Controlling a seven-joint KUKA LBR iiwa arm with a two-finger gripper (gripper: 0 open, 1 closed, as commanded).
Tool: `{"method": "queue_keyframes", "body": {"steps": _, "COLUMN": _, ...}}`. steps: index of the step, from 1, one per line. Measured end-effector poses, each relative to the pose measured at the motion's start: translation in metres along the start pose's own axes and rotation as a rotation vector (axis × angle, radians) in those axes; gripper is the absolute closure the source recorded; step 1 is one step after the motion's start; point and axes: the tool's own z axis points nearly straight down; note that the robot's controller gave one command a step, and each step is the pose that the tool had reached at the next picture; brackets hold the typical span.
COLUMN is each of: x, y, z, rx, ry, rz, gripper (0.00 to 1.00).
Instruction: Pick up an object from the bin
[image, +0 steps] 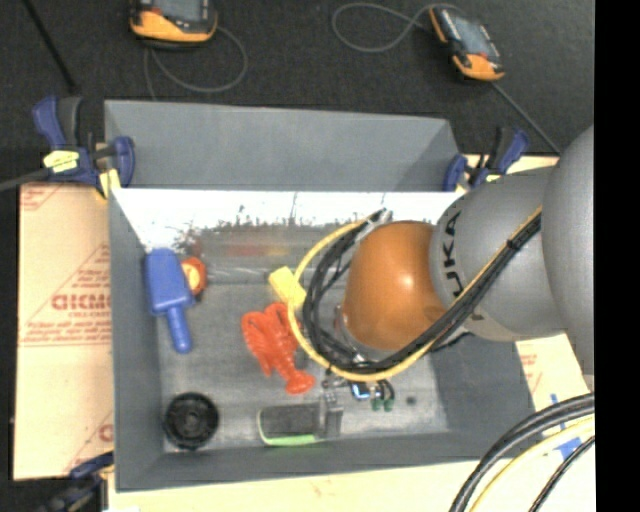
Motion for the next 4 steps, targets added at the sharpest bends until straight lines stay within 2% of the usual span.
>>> {"method": "queue_keyframes", "body": {"steps": 1, "x": 0.002, "y": 0.019, "z": 0.057, "rx": 0.003, "ry": -0.023, "rz": -0.056, "gripper": 0.00}}
{"method": "queue_keyframes", "body": {"steps": 2, "x": 0.009, "y": 0.009, "z": 0.056, "rx": 0.001, "ry": -0.003, "rz": -0.055, "gripper": 1.00}}
{"method": "queue_keyframes", "body": {"steps": 4, "x": 0.009, "y": 0.009, "z": 0.055, "rx": 0.001, "ry": -0.004, "rz": -0.055, "gripper": 1.00}}
